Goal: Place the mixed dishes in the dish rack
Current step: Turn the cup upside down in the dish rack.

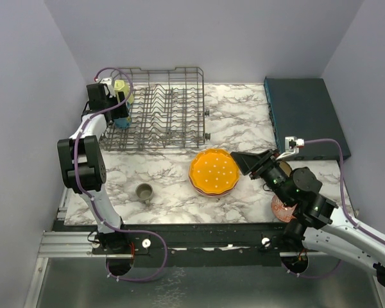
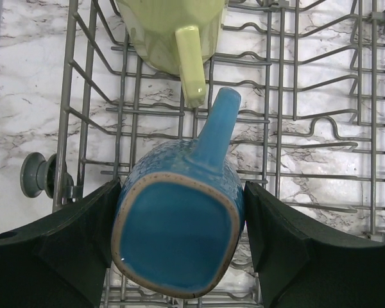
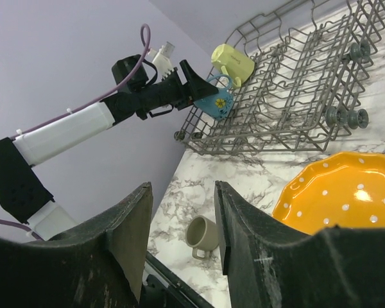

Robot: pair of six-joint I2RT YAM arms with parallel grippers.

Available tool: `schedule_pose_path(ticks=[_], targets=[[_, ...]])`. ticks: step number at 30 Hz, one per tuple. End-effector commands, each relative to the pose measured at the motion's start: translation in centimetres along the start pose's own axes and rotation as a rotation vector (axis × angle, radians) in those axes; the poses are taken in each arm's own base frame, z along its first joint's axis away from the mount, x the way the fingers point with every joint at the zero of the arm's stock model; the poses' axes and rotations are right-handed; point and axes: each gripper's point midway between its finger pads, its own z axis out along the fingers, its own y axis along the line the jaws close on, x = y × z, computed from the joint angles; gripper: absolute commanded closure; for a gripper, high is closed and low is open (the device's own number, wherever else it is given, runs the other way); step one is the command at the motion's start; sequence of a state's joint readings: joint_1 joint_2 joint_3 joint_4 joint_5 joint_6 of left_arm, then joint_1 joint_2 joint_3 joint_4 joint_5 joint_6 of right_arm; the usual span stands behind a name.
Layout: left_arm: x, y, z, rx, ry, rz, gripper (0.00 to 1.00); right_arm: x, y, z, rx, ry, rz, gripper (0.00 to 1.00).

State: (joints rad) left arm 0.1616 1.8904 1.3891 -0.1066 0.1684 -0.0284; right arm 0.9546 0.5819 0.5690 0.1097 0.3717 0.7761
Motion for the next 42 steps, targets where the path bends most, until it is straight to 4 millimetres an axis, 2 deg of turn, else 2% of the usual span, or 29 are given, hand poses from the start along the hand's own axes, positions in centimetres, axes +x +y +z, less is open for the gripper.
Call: schedule_pose_path(ticks=[1, 7, 26, 28, 35, 37, 42], targets=[[-3.9, 0.4, 0.3, -0.002, -0.11, 0.037, 0.96, 0.4, -1.0, 0.1, 0.037, -0.004, -0.02, 0.51], [-3.8, 0.7, 0.9, -0.012, -0.105, 0.037, 0.91, 0.9, -1.3, 0.5, 0.044, 0.007, -0.02, 0.48], [-2.6, 1.2, 2.1, -0.03, -0.079, 0.032, 0.81, 0.7, -1.6, 0.8, 0.061, -0.008, -0.045, 0.42], [-2.6, 1.3, 2.1, -0.032, -0.079, 0.032, 0.74, 0.6, -1.6, 0.8, 0.063, -0.011, -0.047, 0.41], [-2.3, 1.3, 2.2, -0.032, -0.073, 0.031, 0.71, 0.6, -1.7, 0.8, 0.067, -0.012, -0.047, 0.41], [-2.1, 1.3, 2.3, -0.034, -0.07, 0.03, 0.65, 0.7, -1.8, 0.8, 0.067, -0.008, -0.049, 0.4], [-2.1, 1.4, 2.3, -0.035, -0.068, 0.03, 0.63, 0.7, -1.8, 0.8, 0.068, -0.009, -0.045, 0.4]])
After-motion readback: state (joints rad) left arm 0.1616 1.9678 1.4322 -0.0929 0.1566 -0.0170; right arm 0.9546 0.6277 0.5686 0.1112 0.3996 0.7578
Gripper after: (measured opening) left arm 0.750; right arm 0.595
